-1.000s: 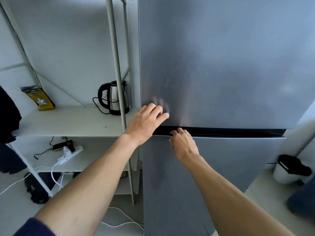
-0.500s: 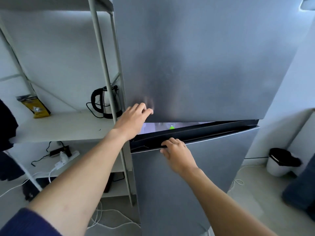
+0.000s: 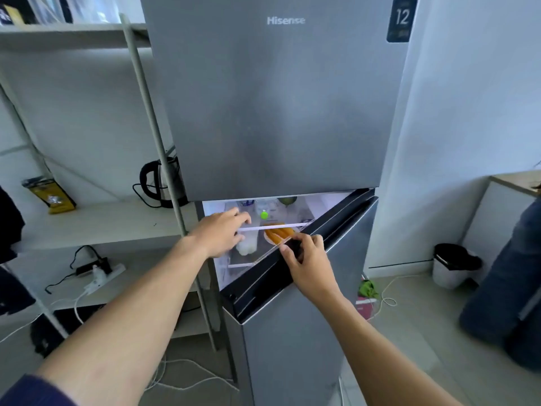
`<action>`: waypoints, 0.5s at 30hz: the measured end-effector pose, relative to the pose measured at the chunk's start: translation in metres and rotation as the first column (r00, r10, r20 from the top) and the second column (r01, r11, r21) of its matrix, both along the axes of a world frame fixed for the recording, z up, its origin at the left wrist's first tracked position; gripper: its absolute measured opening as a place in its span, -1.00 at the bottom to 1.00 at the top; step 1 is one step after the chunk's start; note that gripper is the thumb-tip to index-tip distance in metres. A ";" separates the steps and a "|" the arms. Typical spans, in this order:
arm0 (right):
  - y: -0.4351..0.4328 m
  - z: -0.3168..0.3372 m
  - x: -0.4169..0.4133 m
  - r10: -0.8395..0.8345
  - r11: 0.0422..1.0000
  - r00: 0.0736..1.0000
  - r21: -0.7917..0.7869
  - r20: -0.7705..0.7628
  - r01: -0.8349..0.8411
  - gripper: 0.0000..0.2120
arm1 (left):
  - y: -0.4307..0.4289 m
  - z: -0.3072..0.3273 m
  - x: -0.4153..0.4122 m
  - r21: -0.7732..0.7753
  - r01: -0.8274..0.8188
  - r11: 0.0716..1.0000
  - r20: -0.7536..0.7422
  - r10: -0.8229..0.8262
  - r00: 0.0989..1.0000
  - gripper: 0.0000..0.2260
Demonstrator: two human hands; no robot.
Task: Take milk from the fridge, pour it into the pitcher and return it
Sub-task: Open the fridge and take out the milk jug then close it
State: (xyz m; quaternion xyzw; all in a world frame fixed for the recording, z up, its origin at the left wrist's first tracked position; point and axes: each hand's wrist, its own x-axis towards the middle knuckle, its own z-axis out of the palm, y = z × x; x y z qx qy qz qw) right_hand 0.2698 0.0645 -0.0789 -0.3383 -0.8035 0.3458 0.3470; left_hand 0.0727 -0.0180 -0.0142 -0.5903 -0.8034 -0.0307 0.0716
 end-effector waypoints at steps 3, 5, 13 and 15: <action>-0.006 0.004 0.031 -0.032 0.999 0.996 -0.021 0.082 0.034 -0.61 | -0.006 -0.013 0.034 -0.031 0.035 0.999 0.009 -0.034 0.999 -0.77; -0.007 0.007 0.055 -0.023 0.998 0.995 -0.058 0.093 0.028 -0.60 | -0.012 -0.024 0.058 -0.070 0.061 0.996 0.027 -0.060 0.998 -0.76; -0.001 0.014 0.161 -0.035 0.983 0.996 -0.176 0.084 0.049 -0.61 | -0.008 -0.069 0.150 -0.153 0.168 0.974 0.122 -0.150 0.981 -0.75; 0.003 0.020 0.189 -0.042 0.976 0.994 -0.211 0.105 0.063 -0.61 | -0.001 -0.076 0.170 -0.194 0.207 0.959 0.124 -0.185 0.975 -0.74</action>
